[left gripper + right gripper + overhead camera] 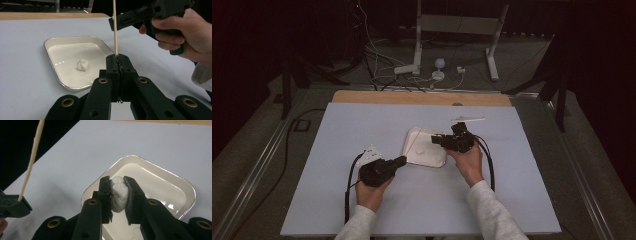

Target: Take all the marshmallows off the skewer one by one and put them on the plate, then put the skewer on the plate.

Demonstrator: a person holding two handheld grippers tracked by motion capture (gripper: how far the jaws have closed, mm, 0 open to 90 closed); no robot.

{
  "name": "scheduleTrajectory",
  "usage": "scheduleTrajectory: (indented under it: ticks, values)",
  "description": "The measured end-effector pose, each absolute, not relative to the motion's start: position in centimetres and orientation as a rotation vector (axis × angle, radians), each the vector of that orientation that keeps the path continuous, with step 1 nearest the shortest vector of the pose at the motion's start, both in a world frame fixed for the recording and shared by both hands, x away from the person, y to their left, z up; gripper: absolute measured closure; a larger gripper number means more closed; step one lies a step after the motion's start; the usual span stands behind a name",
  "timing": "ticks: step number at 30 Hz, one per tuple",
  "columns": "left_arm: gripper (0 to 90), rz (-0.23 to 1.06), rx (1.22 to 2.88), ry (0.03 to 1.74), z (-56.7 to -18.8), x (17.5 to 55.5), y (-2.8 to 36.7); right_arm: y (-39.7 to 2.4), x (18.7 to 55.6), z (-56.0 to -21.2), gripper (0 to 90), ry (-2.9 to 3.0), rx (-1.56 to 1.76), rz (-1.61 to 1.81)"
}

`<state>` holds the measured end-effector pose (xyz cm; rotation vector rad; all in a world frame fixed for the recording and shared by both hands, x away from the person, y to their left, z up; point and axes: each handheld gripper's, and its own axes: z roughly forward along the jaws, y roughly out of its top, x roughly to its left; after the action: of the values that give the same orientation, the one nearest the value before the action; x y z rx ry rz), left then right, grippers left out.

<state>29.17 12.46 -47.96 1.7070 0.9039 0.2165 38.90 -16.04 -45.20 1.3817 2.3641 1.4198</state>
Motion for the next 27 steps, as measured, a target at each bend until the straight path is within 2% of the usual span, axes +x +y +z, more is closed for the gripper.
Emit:
scheduleTrajectory:
  ticks: [9, 12, 15, 20, 25, 27]
  values:
    - [89.8, 0.221, 1.699, 0.91, -47.9, 29.3, 12.6, -15.4, 38.7, -46.0, 75.2, 2.398, 1.361, 1.358]
    - [89.8, 0.222, 1.699, 0.912, -47.9, 29.3, 12.6, -15.2, 38.7, -46.2, 66.4, 2.408, 1.36, 1.342]
    - [89.8, 0.223, 1.698, 0.914, -47.9, 29.3, 12.6, -15.2, 38.8, -46.4, 49.0, 2.391, 1.368, 1.344]
    - [89.8, 0.229, 1.692, 0.924, -47.9, 29.4, 12.7, -15.5, 38.5, -46.2, 25.5, 2.344, 1.373, 1.343]
    - [89.8, 0.231, 1.687, 0.936, -47.9, 29.4, 12.6, -16.1, 37.5, -45.9, 16.0, 2.298, 1.352, 1.361]
    - [89.7, 0.231, 1.683, 0.946, -47.9, 29.4, 12.5, -16.4, 37.1, -46.0, 14.9, 2.293, 1.347, 1.385]
